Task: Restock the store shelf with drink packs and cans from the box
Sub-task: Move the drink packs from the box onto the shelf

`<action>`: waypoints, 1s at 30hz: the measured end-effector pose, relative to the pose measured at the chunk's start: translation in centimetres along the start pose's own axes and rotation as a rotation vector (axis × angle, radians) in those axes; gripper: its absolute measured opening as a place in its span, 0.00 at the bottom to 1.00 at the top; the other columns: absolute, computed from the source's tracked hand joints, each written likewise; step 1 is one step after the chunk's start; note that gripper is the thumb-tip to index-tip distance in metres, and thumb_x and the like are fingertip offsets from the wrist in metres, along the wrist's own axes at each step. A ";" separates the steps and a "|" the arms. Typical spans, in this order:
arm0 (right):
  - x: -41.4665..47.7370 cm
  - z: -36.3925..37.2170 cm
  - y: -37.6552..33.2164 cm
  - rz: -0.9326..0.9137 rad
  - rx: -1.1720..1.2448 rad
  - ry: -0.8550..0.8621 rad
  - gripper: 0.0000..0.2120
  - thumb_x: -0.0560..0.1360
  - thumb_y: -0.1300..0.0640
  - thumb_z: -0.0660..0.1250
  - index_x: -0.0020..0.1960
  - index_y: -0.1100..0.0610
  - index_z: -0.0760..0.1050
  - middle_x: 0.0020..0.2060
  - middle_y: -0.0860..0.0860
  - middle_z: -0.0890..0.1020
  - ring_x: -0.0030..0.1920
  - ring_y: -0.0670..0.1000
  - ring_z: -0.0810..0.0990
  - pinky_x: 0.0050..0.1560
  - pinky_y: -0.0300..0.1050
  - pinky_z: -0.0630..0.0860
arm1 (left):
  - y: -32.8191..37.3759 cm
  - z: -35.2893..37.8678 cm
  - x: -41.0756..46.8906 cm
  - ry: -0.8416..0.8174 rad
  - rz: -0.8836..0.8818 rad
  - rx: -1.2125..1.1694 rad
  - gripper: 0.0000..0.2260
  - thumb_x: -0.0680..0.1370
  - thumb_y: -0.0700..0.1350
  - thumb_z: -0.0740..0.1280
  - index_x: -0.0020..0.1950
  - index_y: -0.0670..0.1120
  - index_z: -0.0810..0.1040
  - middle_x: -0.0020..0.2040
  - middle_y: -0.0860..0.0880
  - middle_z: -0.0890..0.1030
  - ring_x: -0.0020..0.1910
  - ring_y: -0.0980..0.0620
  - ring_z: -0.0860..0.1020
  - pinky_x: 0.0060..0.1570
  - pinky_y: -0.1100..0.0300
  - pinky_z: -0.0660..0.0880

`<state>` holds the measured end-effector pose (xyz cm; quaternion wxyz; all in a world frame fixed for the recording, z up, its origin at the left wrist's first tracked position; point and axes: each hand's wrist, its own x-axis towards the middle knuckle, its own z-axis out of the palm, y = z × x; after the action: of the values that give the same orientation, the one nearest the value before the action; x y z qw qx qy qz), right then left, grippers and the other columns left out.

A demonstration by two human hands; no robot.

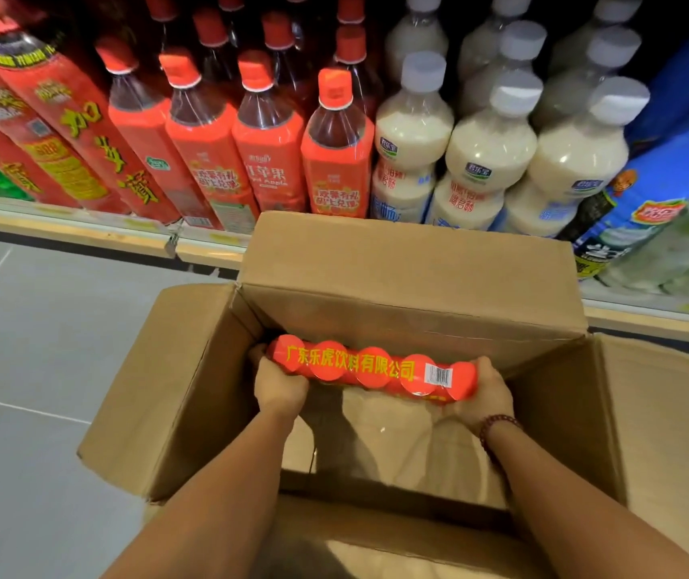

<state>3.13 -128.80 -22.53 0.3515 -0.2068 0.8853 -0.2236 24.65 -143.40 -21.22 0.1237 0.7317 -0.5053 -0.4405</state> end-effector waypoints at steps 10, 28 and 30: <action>-2.9 -2.3 -0.3 0.034 0.111 -0.026 0.34 0.55 0.58 0.83 0.51 0.54 0.65 0.51 0.52 0.77 0.58 0.56 0.77 0.57 0.52 0.76 | 0.8 -2.0 -0.4 -0.095 0.195 0.194 0.22 0.68 0.34 0.74 0.58 0.44 0.72 0.54 0.44 0.80 0.57 0.43 0.78 0.56 0.51 0.74; -21.7 -27.5 -14.6 -0.115 0.313 -0.040 0.36 0.49 0.60 0.85 0.53 0.54 0.73 0.45 0.46 0.80 0.47 0.52 0.80 0.53 0.50 0.78 | 22.2 -26.8 -19.0 -0.425 0.424 -0.066 0.38 0.47 0.57 0.82 0.51 0.46 0.75 0.45 0.51 0.82 0.44 0.61 0.80 0.39 0.66 0.78; -24.2 -31.7 -17.8 -0.164 0.297 -0.019 0.33 0.49 0.60 0.85 0.49 0.50 0.75 0.45 0.48 0.82 0.45 0.50 0.81 0.48 0.43 0.80 | 25.8 -29.9 -21.8 -0.403 0.465 -0.086 0.36 0.47 0.55 0.81 0.50 0.45 0.76 0.45 0.50 0.82 0.42 0.62 0.80 0.40 0.64 0.77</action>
<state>0.34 -122.67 20.59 0.3672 -0.2261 0.8194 -0.3777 29.17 -144.62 23.66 0.1495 0.4883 -0.6545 -0.5575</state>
